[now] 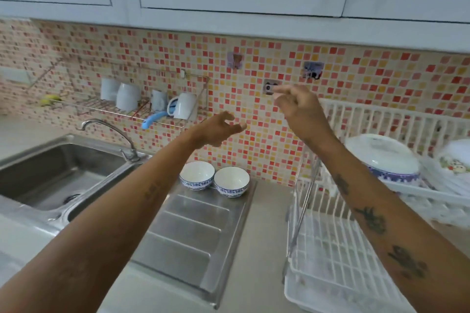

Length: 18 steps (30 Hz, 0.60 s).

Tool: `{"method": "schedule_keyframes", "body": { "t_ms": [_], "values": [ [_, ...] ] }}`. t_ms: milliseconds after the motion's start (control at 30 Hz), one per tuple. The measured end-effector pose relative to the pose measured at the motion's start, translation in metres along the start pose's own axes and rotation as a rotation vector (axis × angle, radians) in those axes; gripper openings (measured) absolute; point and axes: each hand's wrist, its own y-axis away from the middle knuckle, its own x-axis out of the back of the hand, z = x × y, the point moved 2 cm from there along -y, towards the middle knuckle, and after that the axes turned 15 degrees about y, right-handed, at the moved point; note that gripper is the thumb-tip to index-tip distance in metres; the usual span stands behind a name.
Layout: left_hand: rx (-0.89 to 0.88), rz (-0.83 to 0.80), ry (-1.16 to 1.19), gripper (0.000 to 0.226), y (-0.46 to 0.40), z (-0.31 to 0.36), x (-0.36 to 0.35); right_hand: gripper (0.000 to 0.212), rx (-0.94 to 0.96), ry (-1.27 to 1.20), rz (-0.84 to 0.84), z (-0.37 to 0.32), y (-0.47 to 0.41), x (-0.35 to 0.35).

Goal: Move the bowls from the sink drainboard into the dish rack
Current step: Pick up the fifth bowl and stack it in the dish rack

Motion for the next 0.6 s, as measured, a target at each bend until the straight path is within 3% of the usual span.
{"method": "schedule_keyframes", "body": {
  "t_ms": [133,267,400,600],
  "values": [
    [0.182,0.051,0.072,0.062,-0.010,-0.064,0.043,0.033,-0.048,-0.051,-0.264,-0.009,-0.010,-0.087],
    [0.366,0.075,0.201,0.064,-0.024,-0.127,0.071,0.034,-0.268,-0.122,-0.473,0.021,-0.019,-0.156],
    [0.573,0.001,0.431,0.085,-0.047,-0.198,0.080,0.048,-0.536,-0.159,-0.496,0.077,-0.025,-0.205],
    [0.691,-0.013,0.593,0.075,-0.084,-0.271,0.057,0.053,-0.865,-0.255,-0.469,0.161,-0.021,-0.257]
  ]
}}
